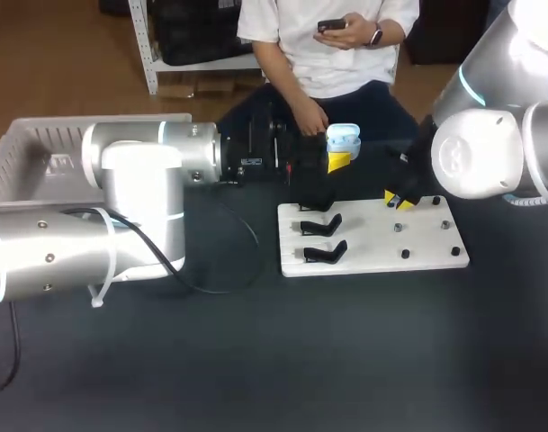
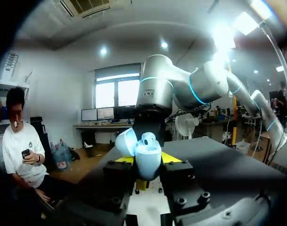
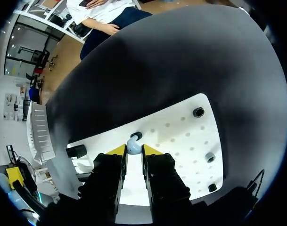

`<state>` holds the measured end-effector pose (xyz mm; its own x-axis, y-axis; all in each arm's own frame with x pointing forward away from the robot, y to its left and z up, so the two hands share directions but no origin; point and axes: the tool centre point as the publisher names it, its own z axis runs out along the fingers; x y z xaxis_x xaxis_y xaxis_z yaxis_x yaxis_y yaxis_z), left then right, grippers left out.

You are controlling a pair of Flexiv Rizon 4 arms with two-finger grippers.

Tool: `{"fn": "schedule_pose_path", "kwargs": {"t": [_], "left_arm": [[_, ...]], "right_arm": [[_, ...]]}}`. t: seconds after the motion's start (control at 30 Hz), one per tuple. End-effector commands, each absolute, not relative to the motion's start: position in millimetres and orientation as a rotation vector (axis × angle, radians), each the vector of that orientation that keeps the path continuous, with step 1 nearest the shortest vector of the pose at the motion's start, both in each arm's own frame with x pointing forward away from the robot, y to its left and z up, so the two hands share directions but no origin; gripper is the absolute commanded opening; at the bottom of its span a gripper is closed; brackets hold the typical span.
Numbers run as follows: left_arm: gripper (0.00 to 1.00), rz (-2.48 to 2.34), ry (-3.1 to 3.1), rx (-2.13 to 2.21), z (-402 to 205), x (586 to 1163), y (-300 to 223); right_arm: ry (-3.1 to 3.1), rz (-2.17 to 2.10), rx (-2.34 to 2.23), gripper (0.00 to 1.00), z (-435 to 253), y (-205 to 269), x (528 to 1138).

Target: Pick up each earbud case from the left stands, insert the matching earbuds, close the lid, and place the case in the box.

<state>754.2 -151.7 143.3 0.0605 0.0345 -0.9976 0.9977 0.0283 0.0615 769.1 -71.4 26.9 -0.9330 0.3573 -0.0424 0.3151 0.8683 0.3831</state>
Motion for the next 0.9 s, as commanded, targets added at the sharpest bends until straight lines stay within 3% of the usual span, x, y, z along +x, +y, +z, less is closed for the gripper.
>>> {"fn": "schedule_pose_path", "kwargs": {"t": [0.03,0.4,0.9], "left_arm": [[0.0,-1.122,1.196,1.235,142,753,-152],[0.0,-1.122,1.196,1.235,142,753,-152],[0.0,-1.122,1.196,1.235,142,753,-152]], "right_arm": [[2.933,0.563,0.532,0.0,29,-71,770],[2.957,0.54,0.45,0.0,55,-76,753],[3.039,0.33,-0.309,0.0,97,-80,701]]}}
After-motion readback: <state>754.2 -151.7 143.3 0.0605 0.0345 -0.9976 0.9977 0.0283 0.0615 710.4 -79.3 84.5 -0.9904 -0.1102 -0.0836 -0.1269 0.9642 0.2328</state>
